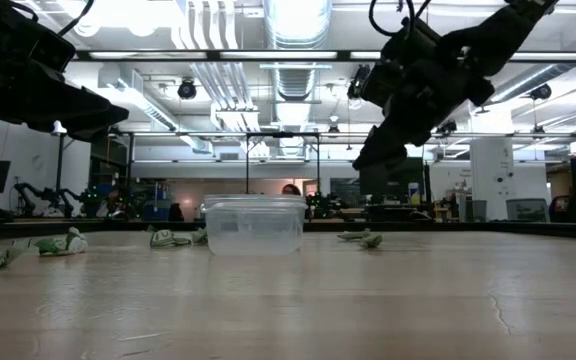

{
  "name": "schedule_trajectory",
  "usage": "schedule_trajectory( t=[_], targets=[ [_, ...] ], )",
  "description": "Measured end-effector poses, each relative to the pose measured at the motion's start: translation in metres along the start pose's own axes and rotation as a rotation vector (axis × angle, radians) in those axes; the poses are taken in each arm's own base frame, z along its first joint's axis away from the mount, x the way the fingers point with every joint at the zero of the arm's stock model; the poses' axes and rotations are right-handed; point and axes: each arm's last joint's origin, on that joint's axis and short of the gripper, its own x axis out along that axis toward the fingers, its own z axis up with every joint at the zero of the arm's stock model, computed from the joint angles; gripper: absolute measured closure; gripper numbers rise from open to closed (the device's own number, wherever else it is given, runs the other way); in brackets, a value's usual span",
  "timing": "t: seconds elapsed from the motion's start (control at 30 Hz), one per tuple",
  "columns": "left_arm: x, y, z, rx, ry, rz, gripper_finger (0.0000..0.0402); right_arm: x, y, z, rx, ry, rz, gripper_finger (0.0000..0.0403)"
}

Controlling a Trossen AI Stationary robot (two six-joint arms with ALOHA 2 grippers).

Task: Pick and place items into bin
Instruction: Put the stevia packet into the circular transparent bin

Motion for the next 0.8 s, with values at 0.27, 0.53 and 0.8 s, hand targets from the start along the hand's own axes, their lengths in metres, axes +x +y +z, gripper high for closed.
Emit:
schedule_trajectory(
  t=[0.27, 0.53, 0.8],
  targets=[
    [0.0, 0.0, 0.0, 0.0, 0.0, 0.0, 0.0253, 0.005, 0.011, -0.004, -0.013, 0.042, 0.031, 0.0239],
    [0.0, 0.0, 0.0, 0.0, 0.0, 0.0, 0.0253, 0.018, 0.026, -0.011, -0.051, 0.097, 0.08, 0.0241],
    [0.0, 0.0, 0.0, 0.0, 0.0, 0.0, 0.0253, 0.028, 0.026, -0.016, -0.085, 0.128, -0.058, 0.0241]
  ],
)
